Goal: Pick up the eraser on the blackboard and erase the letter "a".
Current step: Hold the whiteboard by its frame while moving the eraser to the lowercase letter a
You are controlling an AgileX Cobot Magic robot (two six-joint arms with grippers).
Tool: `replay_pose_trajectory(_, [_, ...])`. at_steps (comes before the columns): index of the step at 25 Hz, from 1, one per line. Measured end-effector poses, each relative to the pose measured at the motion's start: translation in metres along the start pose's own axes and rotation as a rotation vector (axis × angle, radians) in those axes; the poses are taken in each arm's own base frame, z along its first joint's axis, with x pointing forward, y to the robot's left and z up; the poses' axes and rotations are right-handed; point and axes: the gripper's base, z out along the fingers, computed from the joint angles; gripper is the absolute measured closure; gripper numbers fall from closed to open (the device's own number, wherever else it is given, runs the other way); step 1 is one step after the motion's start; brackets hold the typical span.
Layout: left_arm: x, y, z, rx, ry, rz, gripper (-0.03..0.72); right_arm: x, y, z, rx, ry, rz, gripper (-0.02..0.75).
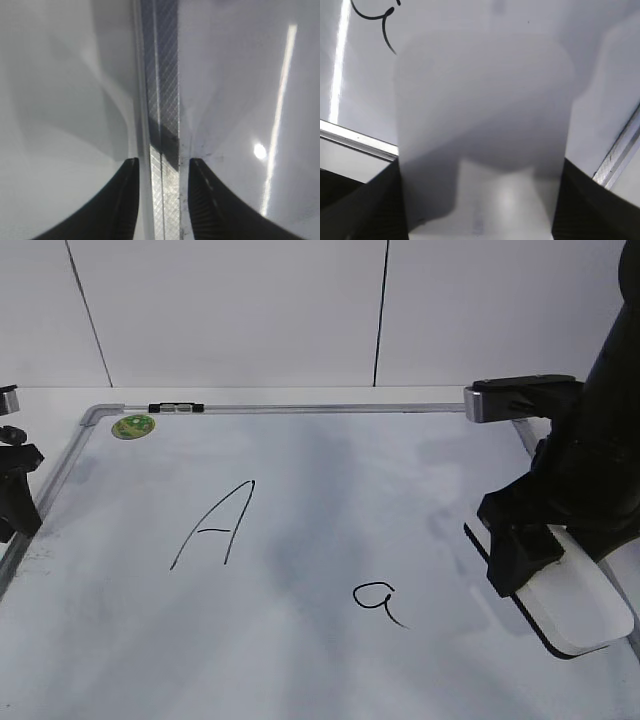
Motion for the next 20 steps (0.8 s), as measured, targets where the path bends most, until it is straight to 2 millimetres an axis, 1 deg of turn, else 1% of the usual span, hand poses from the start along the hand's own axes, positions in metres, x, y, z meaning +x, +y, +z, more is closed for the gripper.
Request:
replay_pose_trajectory(3, [-0.0007,0.0006,0.0038,0.009,0.008,-0.007,0.441,0.0,0.0,0.0,0.0,0.0,0.0,0.208])
replay_pose_trajectory(5, [-0.0014,0.002,0.0091,0.015,0.021,-0.014,0.452,0.0,0.0,0.0,0.0,0.0,0.0,0.208])
replay_pose_trajectory(7, [-0.002,0.0018,0.0103,0.023,0.023,-0.019,0.469,0.0,0.0,0.0,0.0,0.0,0.0,0.208])
replay_pose_trajectory(11, [-0.0024,0.0021,0.0097,0.023,0.02,-0.018,0.516,0.0,0.0,0.0,0.0,0.0,0.0,0.208])
replay_pose_trajectory(17, [-0.0023,0.0023,0.0093,0.025,0.023,-0.018,0.525,-0.0002,0.0,0.0,0.0,-0.002,0.0,0.208])
replay_pose_trajectory(18, [-0.0021,0.0022,0.0093,0.025,0.024,-0.018,0.541,-0.0002,0.0,0.0,0.0,-0.002,0.0,0.208])
replay_pose_trajectory(20, [-0.0023,0.0022,0.0091,0.025,0.023,-0.018,0.538,-0.0002,0.0,0.0,0.0,-0.002,0.0,0.208])
